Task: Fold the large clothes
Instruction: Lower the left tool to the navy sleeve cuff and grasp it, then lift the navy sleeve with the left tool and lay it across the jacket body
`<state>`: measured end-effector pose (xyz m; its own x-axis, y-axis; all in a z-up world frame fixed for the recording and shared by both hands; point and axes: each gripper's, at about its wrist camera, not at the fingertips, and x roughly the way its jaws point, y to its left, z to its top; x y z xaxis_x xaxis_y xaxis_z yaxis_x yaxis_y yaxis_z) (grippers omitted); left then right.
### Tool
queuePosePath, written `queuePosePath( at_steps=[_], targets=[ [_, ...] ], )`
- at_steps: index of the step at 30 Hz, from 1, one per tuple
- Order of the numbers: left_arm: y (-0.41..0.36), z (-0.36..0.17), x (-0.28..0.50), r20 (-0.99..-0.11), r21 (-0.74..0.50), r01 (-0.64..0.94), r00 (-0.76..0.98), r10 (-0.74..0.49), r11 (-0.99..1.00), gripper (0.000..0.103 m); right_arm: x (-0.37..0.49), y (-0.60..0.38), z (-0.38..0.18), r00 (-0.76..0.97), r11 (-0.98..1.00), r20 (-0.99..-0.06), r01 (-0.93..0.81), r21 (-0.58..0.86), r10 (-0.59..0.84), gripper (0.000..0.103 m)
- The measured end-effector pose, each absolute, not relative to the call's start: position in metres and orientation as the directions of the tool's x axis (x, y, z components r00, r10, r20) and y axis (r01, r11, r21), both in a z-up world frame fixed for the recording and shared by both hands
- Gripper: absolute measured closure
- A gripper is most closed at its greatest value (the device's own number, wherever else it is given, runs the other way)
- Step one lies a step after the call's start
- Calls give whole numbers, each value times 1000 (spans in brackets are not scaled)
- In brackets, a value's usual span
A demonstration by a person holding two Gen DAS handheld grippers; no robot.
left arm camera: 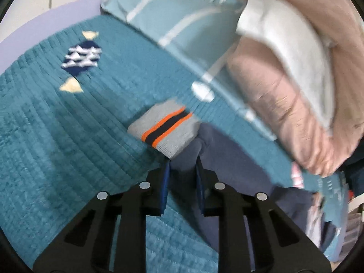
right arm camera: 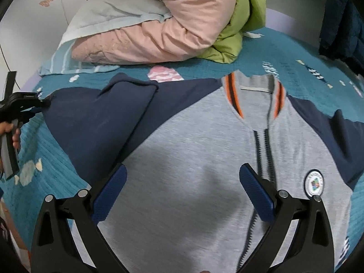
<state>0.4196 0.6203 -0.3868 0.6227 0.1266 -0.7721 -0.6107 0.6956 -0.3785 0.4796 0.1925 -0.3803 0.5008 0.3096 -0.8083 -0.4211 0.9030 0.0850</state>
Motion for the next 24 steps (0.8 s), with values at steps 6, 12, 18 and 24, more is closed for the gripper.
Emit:
queuePosePath(
  at_steps=[6,12,18,24],
  targets=[
    [565,-299,398,-625,-423,-446,774,103,789,86,484,178,-383,467,915,-818,-369,164,335,18],
    [465,-238,429,-566,-400,-272,824,-3,875,86,482,128,-364,507,932,-800,-318,174,322,18],
    [325,-213,472,-511,-453,-59,835,-205,890,87,482,16,-340,593,972,-774,-201,123,220,18],
    [182,-233,515,-526,-509,56,769,-362,859,87,474,-104,-332,655,998,-753,-49,46,67,18]
  ],
)
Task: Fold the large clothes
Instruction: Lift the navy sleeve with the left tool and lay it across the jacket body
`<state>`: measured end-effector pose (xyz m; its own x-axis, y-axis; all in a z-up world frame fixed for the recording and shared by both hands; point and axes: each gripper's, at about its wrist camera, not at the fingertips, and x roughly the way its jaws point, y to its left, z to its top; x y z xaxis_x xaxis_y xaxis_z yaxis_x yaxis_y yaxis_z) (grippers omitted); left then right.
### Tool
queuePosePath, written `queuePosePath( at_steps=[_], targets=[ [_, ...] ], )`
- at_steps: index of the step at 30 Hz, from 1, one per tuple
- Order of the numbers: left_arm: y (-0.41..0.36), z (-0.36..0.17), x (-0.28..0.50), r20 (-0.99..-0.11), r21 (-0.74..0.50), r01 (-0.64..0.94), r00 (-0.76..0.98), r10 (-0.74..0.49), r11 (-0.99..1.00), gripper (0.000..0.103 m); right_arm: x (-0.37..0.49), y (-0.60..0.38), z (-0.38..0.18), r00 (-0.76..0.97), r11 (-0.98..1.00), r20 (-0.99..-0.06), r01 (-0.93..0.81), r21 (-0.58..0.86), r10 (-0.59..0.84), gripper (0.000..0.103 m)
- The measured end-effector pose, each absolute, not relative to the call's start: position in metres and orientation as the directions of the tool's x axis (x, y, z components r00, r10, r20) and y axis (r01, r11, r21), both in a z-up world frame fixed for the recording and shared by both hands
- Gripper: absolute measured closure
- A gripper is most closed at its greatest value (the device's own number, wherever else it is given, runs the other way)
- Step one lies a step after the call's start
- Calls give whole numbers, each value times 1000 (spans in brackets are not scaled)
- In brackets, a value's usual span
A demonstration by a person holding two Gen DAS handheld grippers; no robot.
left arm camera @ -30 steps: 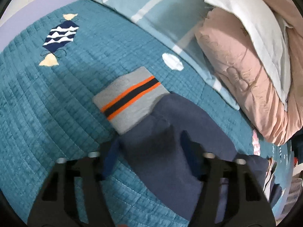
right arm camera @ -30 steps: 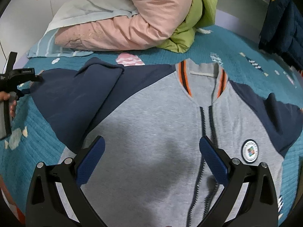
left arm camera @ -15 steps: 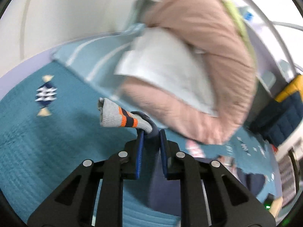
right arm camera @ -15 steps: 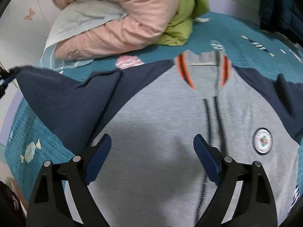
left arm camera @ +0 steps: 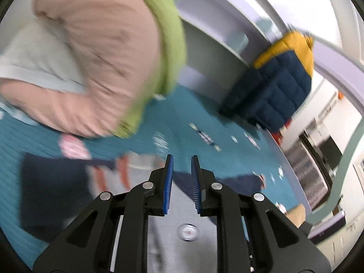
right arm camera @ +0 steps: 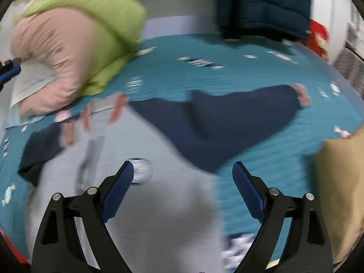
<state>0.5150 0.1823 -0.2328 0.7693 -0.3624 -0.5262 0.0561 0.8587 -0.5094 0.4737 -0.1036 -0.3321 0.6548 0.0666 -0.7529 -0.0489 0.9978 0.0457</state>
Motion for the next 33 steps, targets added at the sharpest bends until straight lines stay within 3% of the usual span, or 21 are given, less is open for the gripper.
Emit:
queuePosePath(
  at_steps=[4,8,11,12,13,15,21,27,33],
  targets=[
    [125,-271,534,-590,-494,67,707,-391,867,86,465,-166,-338,645,1000,-764,8,18,9,18],
    [114,-304,545,-718,-313,51,641,-271,948,85,455,-189,-350,615,999,-788,-3,44,37,16],
    [141,-318,548,-780,-182,6,609,-148,983,61,449,-191,-359,592,994,-802,26,110,73,15],
    [155,-323,549,-797,-131,-16,597,-96,991,43,449,-189,-361,587,989,-804,34,142,95,15],
    [166,-327,550,-809,-91,-34,585,-54,995,38,449,-185,-361,585,986,-804,39,161,108,15],
    [189,-338,552,-828,-2,-61,560,32,998,38,452,-173,-361,579,976,-800,33,215,157,15],
    [212,-379,564,-877,144,-10,462,132,990,35,468,-113,-368,531,948,-794,-63,313,298,14],
    [195,-422,572,-871,308,90,427,243,947,35,458,-71,-399,454,948,-833,-179,262,316,14],
    [207,-431,593,-877,292,31,408,254,956,19,460,-65,-420,412,949,-856,-186,255,311,14]
  ],
)
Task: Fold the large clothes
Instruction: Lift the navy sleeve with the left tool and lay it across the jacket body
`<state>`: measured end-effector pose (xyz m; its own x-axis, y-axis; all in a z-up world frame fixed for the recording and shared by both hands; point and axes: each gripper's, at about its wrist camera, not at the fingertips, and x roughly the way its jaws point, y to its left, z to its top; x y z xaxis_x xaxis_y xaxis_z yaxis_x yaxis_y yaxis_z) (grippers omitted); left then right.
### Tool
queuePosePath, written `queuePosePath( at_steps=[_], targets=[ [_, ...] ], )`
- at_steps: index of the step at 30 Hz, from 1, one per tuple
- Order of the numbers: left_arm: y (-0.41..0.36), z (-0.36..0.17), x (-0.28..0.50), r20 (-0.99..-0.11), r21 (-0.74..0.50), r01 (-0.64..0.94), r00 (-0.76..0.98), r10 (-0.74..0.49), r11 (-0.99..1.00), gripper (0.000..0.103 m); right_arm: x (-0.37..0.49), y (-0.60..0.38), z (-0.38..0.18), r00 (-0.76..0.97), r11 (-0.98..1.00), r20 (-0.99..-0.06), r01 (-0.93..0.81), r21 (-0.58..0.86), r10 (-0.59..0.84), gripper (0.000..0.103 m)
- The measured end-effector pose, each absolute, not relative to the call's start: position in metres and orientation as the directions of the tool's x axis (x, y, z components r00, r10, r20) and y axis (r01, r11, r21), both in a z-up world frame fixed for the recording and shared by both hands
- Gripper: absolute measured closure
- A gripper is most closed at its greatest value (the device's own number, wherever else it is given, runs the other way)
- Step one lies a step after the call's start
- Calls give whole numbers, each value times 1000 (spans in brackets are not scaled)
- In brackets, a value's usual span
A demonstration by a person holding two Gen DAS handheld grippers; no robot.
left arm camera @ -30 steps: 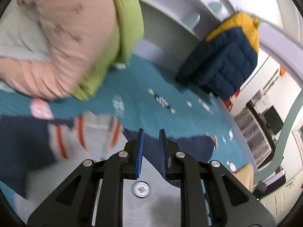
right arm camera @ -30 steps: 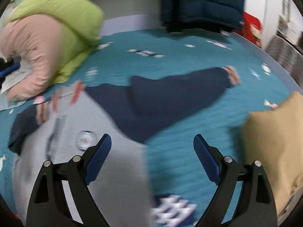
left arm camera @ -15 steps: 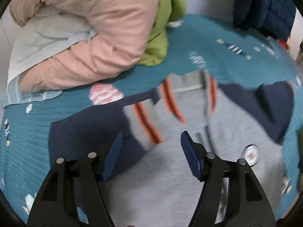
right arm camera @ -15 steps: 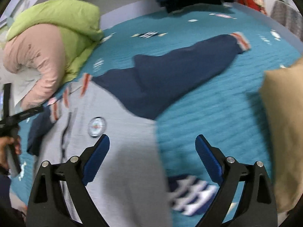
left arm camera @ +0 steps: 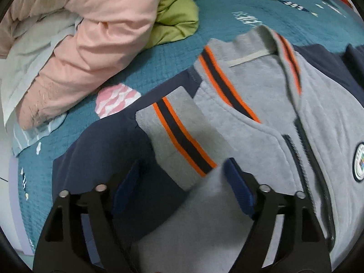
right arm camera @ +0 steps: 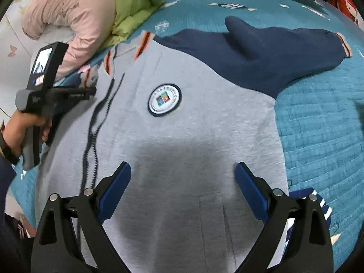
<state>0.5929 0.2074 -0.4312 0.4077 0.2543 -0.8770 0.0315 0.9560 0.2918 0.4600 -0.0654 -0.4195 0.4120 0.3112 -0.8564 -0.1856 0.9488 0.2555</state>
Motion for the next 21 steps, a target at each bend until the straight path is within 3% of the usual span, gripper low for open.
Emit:
queuePosePath(
  at_steps=[2,4,6,10,15,18,21],
  targets=[
    [212,-431,598,-887,263,15,398,236,965,19,461,-67,-425,399,947,-860,-177,268,319,14],
    [218,-426,601,-899,200,-14,394,190,980,42,460,-68,-427,400,947,-859,-179,267,318,14],
    [218,-421,602,-892,224,-25,398,215,974,52,459,-67,-428,401,947,-859,-190,260,317,14],
    [221,-408,600,-885,199,-50,420,201,979,63,461,-70,-428,399,941,-854,-192,279,334,14],
    [214,-358,583,-850,95,-45,516,104,994,63,462,-76,-428,389,933,-849,-183,310,359,18],
    [201,-328,574,-834,6,-2,552,6,1000,63,464,-78,-430,381,939,-859,-177,296,343,29],
    [166,-302,568,-807,-86,81,578,-117,993,63,464,-82,-430,391,951,-867,-164,264,308,48]
  ],
)
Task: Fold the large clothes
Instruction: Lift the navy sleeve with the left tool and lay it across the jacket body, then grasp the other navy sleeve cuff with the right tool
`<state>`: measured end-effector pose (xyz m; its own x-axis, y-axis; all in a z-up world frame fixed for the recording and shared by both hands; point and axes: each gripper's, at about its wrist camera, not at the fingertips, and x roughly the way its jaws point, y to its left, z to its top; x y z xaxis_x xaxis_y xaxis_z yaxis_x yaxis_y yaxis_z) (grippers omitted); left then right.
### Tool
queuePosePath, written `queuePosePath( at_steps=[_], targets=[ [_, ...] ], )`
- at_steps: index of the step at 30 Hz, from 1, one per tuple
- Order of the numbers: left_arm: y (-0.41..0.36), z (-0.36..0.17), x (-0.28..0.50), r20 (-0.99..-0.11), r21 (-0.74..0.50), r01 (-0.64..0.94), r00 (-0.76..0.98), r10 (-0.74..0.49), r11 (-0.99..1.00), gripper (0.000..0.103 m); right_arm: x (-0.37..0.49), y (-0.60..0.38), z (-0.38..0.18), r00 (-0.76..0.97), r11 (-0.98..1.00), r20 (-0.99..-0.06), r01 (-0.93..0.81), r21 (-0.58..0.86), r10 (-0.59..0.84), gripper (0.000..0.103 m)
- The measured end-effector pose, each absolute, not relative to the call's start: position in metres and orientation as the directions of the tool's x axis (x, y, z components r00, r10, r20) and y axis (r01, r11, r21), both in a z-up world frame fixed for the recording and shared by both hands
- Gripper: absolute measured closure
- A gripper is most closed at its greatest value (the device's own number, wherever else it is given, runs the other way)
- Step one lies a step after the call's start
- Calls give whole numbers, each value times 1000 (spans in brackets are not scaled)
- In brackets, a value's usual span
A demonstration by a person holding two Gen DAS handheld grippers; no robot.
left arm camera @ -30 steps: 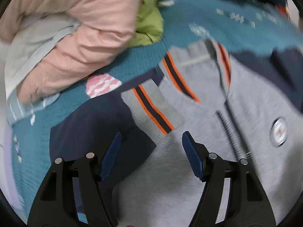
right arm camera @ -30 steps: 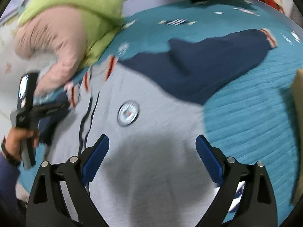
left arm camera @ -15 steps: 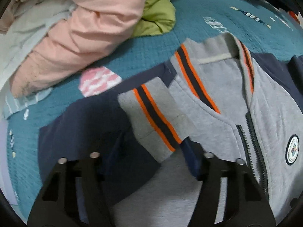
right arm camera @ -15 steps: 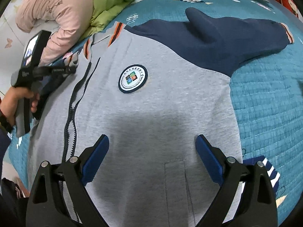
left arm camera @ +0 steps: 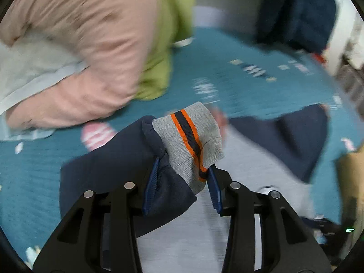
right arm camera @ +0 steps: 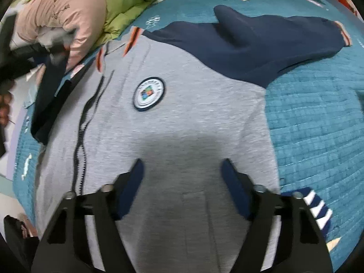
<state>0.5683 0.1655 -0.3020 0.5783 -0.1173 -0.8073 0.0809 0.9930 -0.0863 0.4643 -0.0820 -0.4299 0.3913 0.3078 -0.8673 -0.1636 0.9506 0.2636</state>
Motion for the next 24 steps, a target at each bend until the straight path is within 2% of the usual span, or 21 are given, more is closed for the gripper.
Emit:
queuePosePath(
  at_steps=[2,6,10,12,15,16,18,20,21,22,24],
  targets=[
    [135,-287,568,-789,-143,138,582,-197,980,63,465,-89,-430,394,949,-864,-149,278,315,59],
    [68,-276,572,-752,-251,249,558,-351,935,63,468,-111,-432,391,915,-832,-91,392,395,64],
    [-2,-300,579,-747,-326,298,500,-438,897,63,467,-125,-427,413,894,-802,-72,443,431,63],
    [-27,-321,582,-767,-329,298,469,-438,896,63,466,-137,-421,452,896,-790,-52,440,414,62],
    [-42,-361,595,-814,-322,246,422,-400,914,63,465,-156,-414,495,898,-777,-14,440,389,50],
    [-43,-373,598,-830,-317,236,401,-389,919,59,465,-163,-412,511,905,-780,7,425,362,47],
    [-39,-390,599,-853,-337,202,349,-389,920,55,466,-173,-410,526,910,-782,35,412,334,46],
    [-36,-389,594,-843,-342,200,366,-394,918,37,467,-187,-408,547,913,-782,75,401,299,46],
    [-34,-387,592,-839,-348,197,371,-398,917,21,468,-193,-406,556,916,-783,91,391,279,46],
    [-31,-380,587,-821,-368,199,389,-418,908,14,469,-200,-403,568,919,-783,110,379,255,46],
    [-21,-368,579,-769,-425,229,419,-483,876,13,470,-214,-394,595,923,-775,135,359,214,46]
  ],
)
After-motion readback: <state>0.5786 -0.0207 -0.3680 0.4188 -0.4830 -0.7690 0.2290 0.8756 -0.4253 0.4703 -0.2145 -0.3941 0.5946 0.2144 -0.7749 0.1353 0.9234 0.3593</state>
